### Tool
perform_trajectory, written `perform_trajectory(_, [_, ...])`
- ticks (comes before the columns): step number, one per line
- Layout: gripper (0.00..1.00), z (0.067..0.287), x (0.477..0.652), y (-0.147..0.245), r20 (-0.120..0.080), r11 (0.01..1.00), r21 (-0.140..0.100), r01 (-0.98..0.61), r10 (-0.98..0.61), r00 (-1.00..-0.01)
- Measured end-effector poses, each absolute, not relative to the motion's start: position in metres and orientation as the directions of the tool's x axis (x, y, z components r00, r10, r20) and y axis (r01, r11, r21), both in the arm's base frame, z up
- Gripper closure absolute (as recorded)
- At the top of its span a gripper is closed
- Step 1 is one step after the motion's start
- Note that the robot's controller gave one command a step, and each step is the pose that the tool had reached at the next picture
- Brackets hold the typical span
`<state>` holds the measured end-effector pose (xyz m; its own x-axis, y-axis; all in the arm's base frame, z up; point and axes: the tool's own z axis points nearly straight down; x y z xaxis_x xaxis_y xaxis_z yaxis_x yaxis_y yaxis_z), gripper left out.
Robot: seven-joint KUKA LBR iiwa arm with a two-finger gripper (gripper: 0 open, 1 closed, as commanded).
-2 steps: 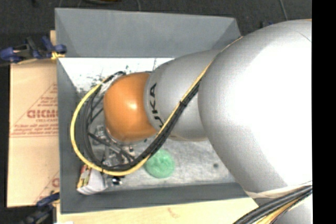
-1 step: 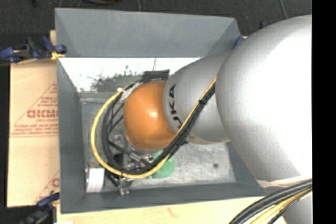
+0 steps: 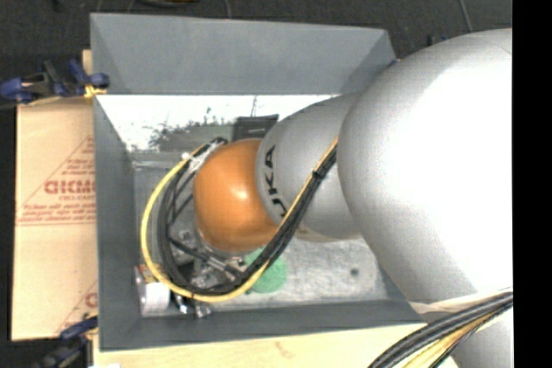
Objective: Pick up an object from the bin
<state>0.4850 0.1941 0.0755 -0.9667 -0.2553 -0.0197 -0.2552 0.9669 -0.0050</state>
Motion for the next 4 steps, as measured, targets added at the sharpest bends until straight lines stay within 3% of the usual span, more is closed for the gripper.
perform_trajectory(2, [1.0,0.076,0.485,0.193,-0.02,0.971,-0.003,-0.238,-0.238,-0.971])
perform_trajectory(3, [1.0,0.104,0.48,0.195,0.001,0.982,0.0,-0.187,-0.187,-0.982])
perform_trajectory(4, [1.0,0.122,0.485,0.188,-0.003,0.983,0.0,-0.184,-0.184,-0.983])
